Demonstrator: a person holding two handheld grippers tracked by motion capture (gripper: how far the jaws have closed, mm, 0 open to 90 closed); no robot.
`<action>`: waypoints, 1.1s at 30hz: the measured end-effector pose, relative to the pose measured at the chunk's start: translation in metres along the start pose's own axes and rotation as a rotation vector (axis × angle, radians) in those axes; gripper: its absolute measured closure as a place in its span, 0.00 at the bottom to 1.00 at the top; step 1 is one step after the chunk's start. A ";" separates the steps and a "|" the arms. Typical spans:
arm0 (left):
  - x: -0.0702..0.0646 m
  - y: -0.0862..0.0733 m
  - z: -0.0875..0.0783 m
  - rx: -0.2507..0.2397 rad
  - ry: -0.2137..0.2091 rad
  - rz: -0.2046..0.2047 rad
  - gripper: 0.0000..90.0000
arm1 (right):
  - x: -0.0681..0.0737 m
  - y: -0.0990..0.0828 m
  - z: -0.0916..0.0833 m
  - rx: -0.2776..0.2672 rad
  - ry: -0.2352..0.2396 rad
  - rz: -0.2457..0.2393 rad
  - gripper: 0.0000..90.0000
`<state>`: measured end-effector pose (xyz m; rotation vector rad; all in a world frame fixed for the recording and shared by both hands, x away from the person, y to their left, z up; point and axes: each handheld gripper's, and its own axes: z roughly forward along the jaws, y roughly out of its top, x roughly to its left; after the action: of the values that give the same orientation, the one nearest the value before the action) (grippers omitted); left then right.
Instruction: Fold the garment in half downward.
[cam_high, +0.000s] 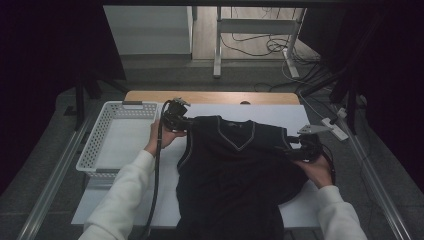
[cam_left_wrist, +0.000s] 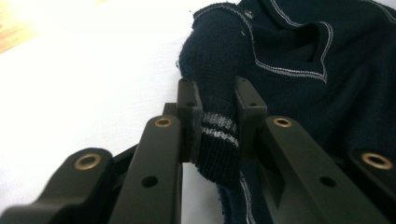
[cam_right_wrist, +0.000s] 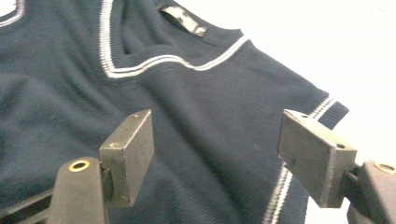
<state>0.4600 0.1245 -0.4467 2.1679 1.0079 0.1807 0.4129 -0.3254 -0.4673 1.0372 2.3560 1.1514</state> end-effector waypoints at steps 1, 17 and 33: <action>0.000 0.000 0.000 0.001 -0.001 0.001 0.83 | -0.003 0.001 0.001 0.006 -0.007 0.001 0.29; 0.002 -0.001 0.003 0.000 -0.013 -0.015 0.83 | -0.047 0.018 0.026 0.074 -0.084 0.078 0.28; 0.004 -0.001 0.006 0.005 -0.022 -0.018 0.83 | -0.070 0.022 0.077 0.163 -0.109 0.092 0.28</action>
<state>0.4646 0.1241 -0.4523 2.1604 1.0165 0.1460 0.5146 -0.3250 -0.5004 1.2421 2.3688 0.9192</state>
